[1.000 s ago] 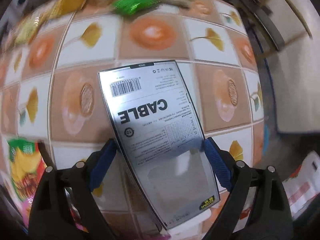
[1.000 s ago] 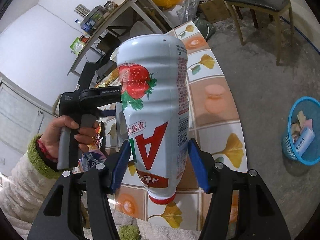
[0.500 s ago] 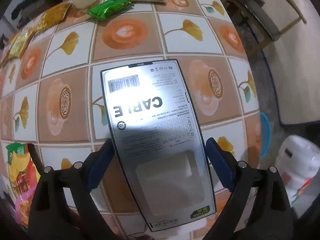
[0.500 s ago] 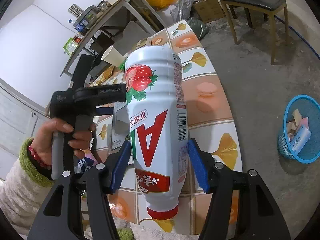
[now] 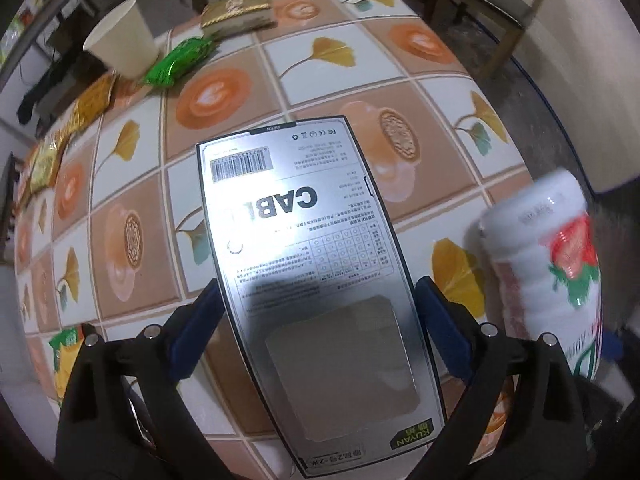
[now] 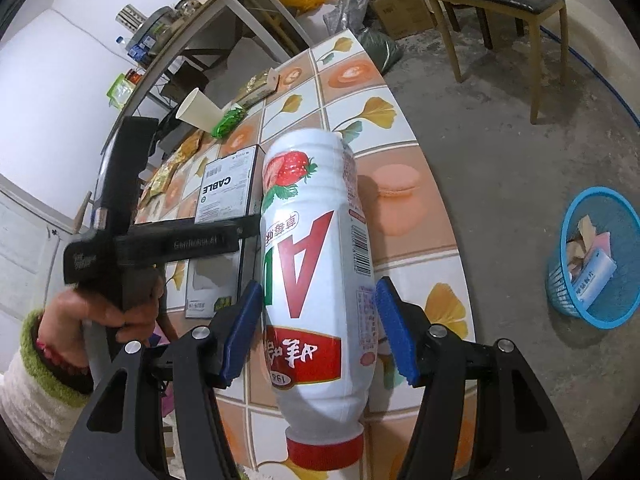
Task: Collect trash
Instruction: 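Carry the white bottle and CABLE box over the blue wastebasket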
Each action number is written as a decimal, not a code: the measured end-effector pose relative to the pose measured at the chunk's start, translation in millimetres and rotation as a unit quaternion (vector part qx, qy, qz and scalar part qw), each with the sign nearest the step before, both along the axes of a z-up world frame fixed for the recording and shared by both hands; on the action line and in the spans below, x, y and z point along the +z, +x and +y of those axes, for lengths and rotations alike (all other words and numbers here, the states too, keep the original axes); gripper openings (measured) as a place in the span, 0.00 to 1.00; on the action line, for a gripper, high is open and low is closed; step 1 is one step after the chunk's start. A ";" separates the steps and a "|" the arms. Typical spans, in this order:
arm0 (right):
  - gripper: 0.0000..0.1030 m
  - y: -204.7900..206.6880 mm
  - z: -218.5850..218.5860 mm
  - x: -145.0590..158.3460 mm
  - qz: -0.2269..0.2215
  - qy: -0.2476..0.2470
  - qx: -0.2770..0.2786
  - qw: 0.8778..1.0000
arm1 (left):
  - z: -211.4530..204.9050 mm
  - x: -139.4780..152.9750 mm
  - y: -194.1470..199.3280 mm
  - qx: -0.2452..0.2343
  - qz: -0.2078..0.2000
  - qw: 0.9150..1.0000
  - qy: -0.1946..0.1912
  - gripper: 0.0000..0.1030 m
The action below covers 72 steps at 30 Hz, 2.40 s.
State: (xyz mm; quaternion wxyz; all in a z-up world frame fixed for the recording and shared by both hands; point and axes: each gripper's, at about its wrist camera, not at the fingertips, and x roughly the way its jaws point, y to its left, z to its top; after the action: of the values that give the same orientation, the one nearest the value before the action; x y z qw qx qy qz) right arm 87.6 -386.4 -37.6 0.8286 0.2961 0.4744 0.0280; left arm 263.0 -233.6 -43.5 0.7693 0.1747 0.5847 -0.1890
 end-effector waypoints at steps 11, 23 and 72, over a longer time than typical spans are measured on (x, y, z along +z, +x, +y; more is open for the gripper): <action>0.65 6.0 15.3 0.8 0.012 -0.044 0.038 0.998 | -6.0 4.9 -23.8 -0.027 -0.044 0.999 0.003 0.86; 0.65 10.8 23.4 -5.7 0.024 -0.055 0.050 0.997 | -6.2 19.4 -32.8 -0.038 -0.086 0.996 -0.004 0.86; 0.56 -24.1 -13.5 20.9 -0.026 -0.027 -0.021 0.999 | -11.0 79.7 -78.1 -0.078 -0.195 0.977 -0.037 0.84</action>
State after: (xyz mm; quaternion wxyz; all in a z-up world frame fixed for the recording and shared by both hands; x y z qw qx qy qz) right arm 63.5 -400.0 -16.7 0.8489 0.2829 0.4464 0.0053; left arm 184.9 -244.6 36.2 0.8576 0.2244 0.4006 -0.2319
